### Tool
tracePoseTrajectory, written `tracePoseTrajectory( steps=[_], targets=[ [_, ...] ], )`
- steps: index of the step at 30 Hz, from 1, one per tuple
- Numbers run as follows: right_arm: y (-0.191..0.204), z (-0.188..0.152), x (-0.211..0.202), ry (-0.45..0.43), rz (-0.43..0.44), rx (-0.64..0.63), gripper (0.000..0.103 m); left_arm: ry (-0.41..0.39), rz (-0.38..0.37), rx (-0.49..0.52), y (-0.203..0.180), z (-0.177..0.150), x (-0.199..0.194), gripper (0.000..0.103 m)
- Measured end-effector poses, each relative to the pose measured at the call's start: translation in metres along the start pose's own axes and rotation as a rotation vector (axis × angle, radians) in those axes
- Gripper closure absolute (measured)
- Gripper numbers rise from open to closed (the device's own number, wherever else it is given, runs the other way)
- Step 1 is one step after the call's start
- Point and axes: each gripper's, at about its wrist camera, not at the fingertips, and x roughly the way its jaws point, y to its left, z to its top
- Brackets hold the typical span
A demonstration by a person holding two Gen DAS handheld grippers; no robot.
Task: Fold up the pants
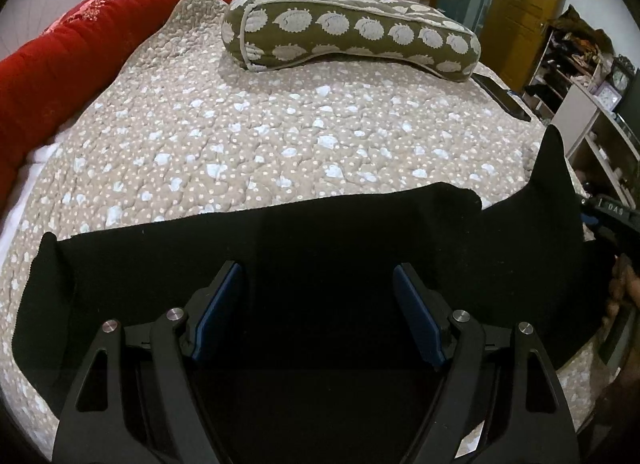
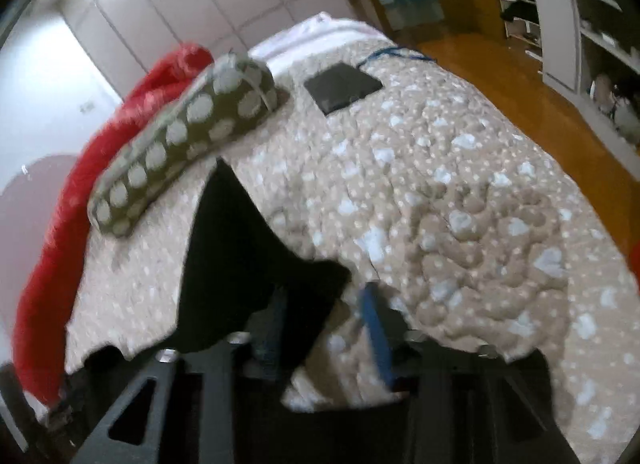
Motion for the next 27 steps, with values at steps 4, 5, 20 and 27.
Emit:
tracePoseTrajectory(
  steps=[4, 5, 20, 27],
  targets=[
    [0.003, 0.000, -0.017, -0.045, 0.160, 0.033, 0.098, 0.002, -0.004, -0.005, 0.001, 0.001, -0.001, 0.025],
    [0.005, -0.001, -0.028, -0.073, 0.150, 0.025, 0.098, 0.000, -0.004, -0.009, 0.002, 0.001, -0.004, 0.025],
    [-0.059, -0.083, -0.128, 0.003, -0.130, 0.026, 0.097, -0.014, 0.070, -0.094, 0.055, -0.016, -0.021, 0.025],
    [-0.030, -0.059, -0.168, -0.136, -0.198, -0.084, 0.075, -0.062, 0.152, -0.140, 0.100, -0.019, -0.051, 0.025]
  ],
)
